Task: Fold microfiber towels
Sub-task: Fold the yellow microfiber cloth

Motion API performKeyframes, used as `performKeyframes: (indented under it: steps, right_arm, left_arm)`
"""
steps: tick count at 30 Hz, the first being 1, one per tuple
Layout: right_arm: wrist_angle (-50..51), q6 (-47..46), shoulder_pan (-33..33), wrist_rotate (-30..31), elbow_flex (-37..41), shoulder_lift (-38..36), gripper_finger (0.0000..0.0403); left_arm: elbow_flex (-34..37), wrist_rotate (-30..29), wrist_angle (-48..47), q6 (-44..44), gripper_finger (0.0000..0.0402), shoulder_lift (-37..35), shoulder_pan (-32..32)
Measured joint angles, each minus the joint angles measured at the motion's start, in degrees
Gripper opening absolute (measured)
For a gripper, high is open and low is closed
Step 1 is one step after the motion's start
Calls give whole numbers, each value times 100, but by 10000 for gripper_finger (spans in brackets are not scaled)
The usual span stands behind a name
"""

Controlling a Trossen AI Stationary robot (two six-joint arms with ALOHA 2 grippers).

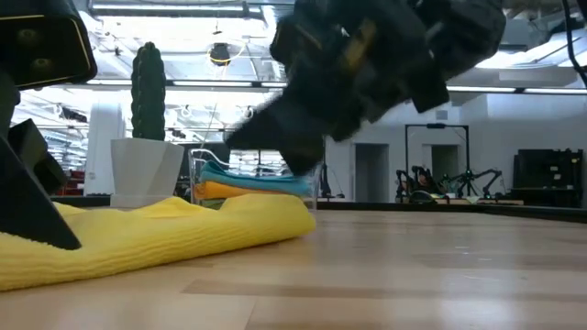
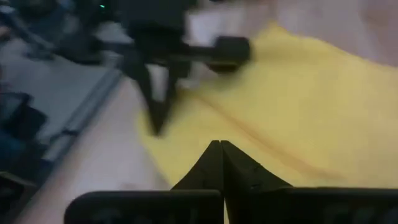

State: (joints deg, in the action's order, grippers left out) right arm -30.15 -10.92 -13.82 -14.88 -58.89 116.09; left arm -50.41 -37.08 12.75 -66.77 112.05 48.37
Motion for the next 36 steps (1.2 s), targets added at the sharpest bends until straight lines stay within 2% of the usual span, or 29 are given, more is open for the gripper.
performKeyframes:
  steps: [4,11,17,20,23,30,36]
  right_arm:
    - [53,192,154,300,23,111,23]
    - [30,-156,352,264,-5,718,17]
    - [36,-250,378,435,-9,759,21]
    - [63,-300,375,635,-7,744,23]
    - [45,-332,405,809,-3,744,19]
    - [-149,-446,421,907,17,729,22]
    - [-180,-562,421,923,17,729,20]
  left_arm:
    - [0,-4,24,1,0,0,-16]
    - [-89,95,196,-74,0,-10,-25]
    - [-305,77,169,169,0,-498,2]
    - [-345,-254,-129,209,0,-627,85]
    - [-341,-581,-619,-126,0,-529,183]
    - [-333,-325,-1425,-1034,0,-220,240]
    - [-339,-413,-2061,-1527,0,-210,320]
